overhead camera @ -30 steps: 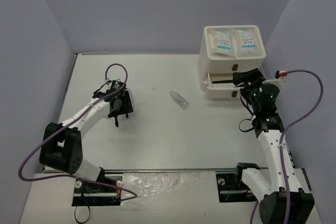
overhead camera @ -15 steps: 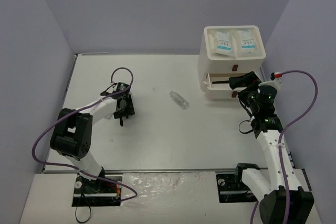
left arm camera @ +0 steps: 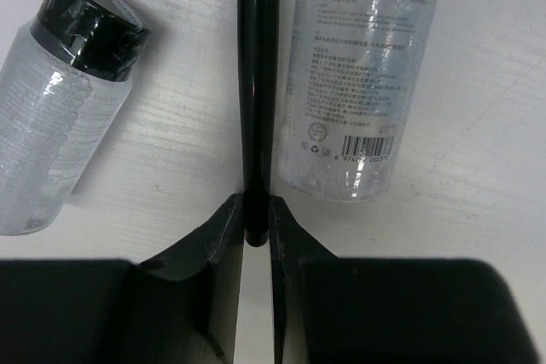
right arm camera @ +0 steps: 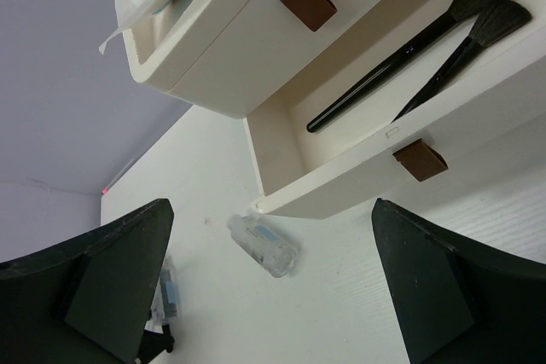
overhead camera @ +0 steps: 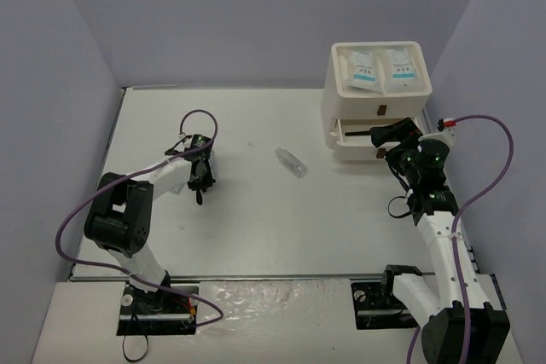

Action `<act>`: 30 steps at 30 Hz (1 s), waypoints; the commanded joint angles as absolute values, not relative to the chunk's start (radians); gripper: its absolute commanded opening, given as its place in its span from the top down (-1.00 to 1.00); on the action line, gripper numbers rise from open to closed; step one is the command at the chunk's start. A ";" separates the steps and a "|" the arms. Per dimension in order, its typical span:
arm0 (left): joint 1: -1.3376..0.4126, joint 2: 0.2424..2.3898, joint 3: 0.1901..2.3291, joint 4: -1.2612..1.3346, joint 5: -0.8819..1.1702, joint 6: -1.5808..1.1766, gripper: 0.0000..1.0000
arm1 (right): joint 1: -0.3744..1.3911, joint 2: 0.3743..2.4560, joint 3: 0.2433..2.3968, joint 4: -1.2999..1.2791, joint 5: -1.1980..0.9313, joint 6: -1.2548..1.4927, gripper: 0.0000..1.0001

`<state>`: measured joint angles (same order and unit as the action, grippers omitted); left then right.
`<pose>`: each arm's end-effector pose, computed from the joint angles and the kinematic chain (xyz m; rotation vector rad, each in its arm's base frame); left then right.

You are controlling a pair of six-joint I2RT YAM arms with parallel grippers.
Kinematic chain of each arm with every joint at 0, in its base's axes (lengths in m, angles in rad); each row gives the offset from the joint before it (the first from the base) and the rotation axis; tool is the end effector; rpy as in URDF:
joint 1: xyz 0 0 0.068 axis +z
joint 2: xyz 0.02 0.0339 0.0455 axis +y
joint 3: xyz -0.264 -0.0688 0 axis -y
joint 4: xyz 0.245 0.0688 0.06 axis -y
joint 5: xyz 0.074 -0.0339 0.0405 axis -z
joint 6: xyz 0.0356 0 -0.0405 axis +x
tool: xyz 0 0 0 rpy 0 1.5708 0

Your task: Organize the makeup

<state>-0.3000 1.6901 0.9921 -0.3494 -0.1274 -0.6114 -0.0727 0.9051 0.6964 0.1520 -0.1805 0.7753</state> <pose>0.3188 -0.0939 0.1695 -0.4492 2.5741 -0.1583 0.2178 -0.0095 0.3229 0.5552 1.5759 0.6827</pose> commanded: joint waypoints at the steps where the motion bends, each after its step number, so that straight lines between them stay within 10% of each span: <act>1: -0.298 1.642 0.960 -0.384 -0.164 -0.623 1.00 | -0.078 0.896 0.707 0.212 -0.210 0.754 -1.00; 19: -0.318 1.223 1.048 -0.404 -0.025 -0.494 1.00 | -0.049 0.901 0.776 0.292 -0.473 0.613 -1.00; 30: -0.633 1.114 1.124 -0.245 0.121 -0.410 1.00 | 0.346 1.020 0.881 0.410 -0.443 0.595 -0.86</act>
